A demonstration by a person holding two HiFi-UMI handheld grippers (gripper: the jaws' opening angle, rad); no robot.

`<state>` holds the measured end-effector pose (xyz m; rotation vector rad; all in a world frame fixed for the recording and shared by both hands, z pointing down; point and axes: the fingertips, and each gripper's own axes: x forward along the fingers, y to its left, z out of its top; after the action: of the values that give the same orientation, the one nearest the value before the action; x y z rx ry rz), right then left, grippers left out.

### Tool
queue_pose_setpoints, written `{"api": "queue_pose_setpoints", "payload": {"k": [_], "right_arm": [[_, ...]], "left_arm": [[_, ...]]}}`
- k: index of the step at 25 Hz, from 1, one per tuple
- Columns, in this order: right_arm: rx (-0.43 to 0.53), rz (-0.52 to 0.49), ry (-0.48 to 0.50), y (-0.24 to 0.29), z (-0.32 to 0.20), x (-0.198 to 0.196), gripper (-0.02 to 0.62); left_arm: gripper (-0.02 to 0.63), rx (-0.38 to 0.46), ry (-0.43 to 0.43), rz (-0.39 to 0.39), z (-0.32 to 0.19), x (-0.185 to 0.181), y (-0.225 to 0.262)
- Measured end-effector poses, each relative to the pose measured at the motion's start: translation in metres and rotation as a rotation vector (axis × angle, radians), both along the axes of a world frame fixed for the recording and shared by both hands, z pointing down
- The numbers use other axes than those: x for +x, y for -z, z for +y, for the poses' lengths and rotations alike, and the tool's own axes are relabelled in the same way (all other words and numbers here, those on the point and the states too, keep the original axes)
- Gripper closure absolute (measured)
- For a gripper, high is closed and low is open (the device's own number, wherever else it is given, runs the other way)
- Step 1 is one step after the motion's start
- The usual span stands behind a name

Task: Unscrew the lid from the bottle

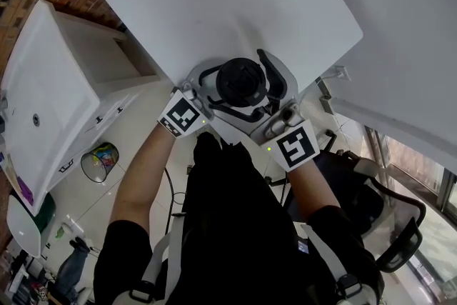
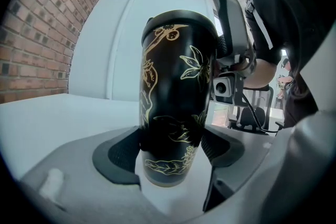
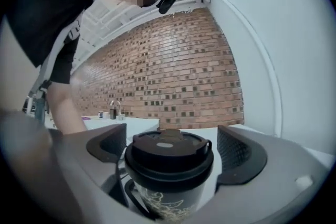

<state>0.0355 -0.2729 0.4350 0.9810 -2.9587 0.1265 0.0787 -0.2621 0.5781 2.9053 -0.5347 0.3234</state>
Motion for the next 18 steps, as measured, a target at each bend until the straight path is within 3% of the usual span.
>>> {"api": "queue_pose_setpoints", "payload": {"k": [4, 8, 11, 18], "right_arm": [[-0.009, 0.049, -0.111, -0.013, -0.005, -0.003, 0.089], [-0.016, 0.067, -0.089, -0.017, -0.002, -0.005, 0.13], [-0.056, 0.051, 0.025, -0.02, 0.002, -0.004, 0.13], [-0.056, 0.07, 0.415, -0.02, 0.015, -0.011, 0.12]], "left_arm": [[0.235, 0.001, 0.0, 0.0, 0.0, -0.003, -0.001], [0.236, -0.001, 0.009, 0.003, -0.001, -0.002, 0.0], [0.235, -0.001, 0.006, 0.001, -0.001, -0.001, 0.0], [0.236, -0.002, 0.002, 0.002, 0.001, -0.002, 0.0]]}}
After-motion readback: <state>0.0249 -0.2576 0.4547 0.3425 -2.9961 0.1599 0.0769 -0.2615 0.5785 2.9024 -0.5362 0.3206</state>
